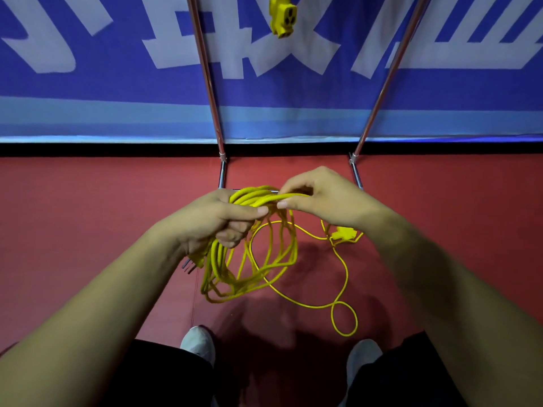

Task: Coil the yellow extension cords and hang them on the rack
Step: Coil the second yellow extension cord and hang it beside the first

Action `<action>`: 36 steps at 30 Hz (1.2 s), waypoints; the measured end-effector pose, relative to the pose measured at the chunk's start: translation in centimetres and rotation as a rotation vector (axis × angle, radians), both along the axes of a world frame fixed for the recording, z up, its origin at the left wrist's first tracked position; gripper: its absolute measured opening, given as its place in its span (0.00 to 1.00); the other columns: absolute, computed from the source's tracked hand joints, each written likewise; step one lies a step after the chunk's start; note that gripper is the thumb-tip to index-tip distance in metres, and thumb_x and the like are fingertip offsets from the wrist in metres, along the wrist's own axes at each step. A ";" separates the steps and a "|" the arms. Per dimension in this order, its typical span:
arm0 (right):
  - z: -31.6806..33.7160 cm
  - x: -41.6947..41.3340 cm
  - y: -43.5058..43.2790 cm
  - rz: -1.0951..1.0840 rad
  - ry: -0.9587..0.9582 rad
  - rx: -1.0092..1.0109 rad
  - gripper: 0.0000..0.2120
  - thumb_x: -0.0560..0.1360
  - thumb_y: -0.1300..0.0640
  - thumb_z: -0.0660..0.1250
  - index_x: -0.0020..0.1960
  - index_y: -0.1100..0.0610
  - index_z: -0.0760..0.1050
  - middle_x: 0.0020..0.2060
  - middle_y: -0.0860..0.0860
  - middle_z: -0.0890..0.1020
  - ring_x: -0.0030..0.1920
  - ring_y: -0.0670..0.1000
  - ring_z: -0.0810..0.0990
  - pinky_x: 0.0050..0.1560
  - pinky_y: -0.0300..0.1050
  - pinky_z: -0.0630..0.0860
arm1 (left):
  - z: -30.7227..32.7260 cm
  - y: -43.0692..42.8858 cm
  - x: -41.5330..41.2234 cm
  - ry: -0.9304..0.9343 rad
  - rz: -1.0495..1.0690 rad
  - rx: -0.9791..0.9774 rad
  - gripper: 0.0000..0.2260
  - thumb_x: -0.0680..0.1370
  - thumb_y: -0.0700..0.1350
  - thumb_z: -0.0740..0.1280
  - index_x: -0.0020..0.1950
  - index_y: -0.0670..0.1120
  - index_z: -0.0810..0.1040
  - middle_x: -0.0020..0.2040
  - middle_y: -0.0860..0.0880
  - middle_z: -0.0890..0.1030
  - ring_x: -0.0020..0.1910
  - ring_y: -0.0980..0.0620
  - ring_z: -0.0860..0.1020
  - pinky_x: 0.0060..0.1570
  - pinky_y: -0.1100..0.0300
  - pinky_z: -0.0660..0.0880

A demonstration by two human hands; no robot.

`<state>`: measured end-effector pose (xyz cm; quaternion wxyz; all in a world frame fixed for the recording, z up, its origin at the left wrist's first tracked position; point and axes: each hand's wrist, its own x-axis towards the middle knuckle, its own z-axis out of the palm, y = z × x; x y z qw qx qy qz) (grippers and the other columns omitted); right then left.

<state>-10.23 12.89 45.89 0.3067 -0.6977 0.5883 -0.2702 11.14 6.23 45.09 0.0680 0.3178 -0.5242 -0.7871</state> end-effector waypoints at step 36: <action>2.0 1.6 1.2 0.042 -0.393 0.202 0.08 0.73 0.51 0.70 0.39 0.56 0.80 0.25 0.50 0.74 0.29 0.51 0.66 0.29 0.48 0.62 | 1.3 1.3 -0.3 0.058 0.113 0.037 0.09 0.72 0.41 0.66 0.45 0.36 0.76 0.32 0.39 0.82 0.28 0.46 0.81 0.30 0.59 0.79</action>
